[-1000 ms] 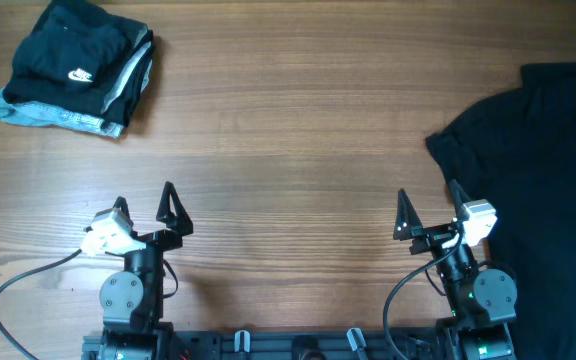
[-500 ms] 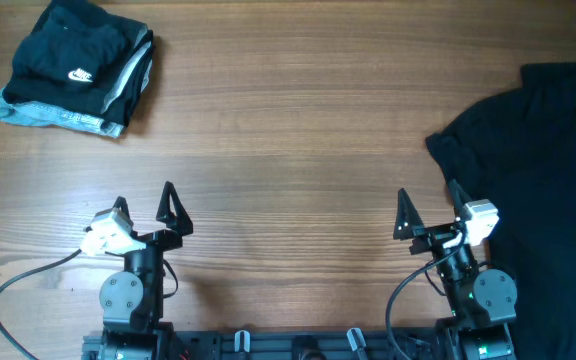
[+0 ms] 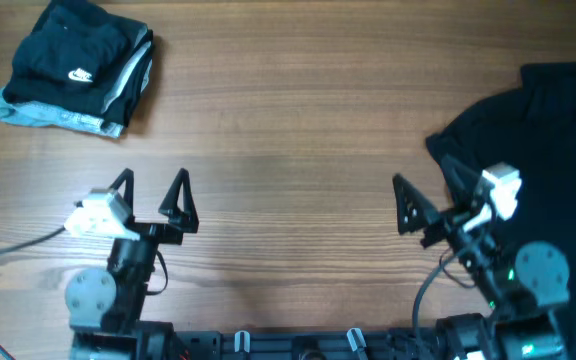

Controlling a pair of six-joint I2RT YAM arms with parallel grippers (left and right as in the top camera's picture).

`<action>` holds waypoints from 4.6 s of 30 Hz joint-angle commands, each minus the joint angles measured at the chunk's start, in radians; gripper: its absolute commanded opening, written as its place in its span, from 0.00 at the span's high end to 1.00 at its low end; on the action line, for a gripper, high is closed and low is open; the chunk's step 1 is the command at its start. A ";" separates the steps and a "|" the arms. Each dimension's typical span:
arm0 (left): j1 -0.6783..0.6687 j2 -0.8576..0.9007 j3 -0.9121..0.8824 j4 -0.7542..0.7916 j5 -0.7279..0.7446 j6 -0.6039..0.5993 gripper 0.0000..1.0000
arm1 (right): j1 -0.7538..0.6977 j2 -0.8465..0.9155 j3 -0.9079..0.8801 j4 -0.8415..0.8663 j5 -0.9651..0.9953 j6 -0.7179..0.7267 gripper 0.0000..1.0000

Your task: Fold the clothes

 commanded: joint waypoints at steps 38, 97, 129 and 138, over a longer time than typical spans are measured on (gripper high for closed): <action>0.006 0.965 0.612 -0.631 0.164 0.043 0.00 | -0.344 1.229 0.769 -0.560 0.196 -0.084 0.96; 0.213 1.482 0.841 -0.465 -0.337 0.227 0.96 | 0.225 0.682 0.783 -0.830 0.413 0.398 0.20; 0.073 1.160 0.840 -0.718 0.071 0.204 0.36 | -0.276 1.674 0.774 -0.509 0.333 0.249 0.96; 0.073 1.160 0.840 -0.776 0.071 0.204 0.26 | -0.737 1.482 0.807 -0.520 -0.114 -0.088 0.63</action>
